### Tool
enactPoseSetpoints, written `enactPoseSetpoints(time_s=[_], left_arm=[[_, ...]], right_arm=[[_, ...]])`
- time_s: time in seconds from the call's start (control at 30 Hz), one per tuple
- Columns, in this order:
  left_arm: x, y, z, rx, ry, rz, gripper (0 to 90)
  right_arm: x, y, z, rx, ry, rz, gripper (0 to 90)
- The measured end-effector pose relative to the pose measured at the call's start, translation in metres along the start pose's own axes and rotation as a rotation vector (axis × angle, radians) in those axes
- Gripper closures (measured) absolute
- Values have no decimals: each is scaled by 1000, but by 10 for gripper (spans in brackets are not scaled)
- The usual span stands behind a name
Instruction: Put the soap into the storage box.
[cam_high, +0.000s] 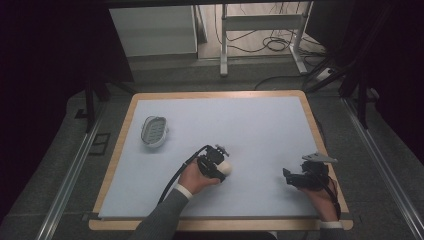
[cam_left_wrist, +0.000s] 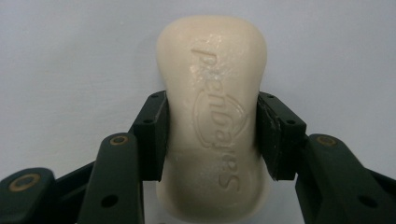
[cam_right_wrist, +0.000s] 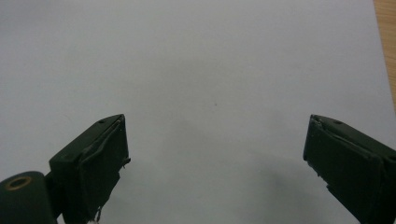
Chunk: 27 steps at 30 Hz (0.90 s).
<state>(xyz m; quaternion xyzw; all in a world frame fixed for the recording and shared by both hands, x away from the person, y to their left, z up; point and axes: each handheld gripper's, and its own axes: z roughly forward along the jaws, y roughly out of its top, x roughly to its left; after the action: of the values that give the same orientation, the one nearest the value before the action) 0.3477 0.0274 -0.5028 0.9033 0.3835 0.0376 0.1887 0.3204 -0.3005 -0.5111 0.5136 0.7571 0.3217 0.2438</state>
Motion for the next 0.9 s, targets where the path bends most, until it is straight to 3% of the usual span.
enactPoseSetpoints(time_s=[0.47,0.9], left_arm=[[20,-2,-27,-32,-36,-13,495],[42,0,-35,-35,-40,-47,495]], right_arm=[[0,0,-1,-5,0,6,66],[-1,0,0,1,-4,4,66]])
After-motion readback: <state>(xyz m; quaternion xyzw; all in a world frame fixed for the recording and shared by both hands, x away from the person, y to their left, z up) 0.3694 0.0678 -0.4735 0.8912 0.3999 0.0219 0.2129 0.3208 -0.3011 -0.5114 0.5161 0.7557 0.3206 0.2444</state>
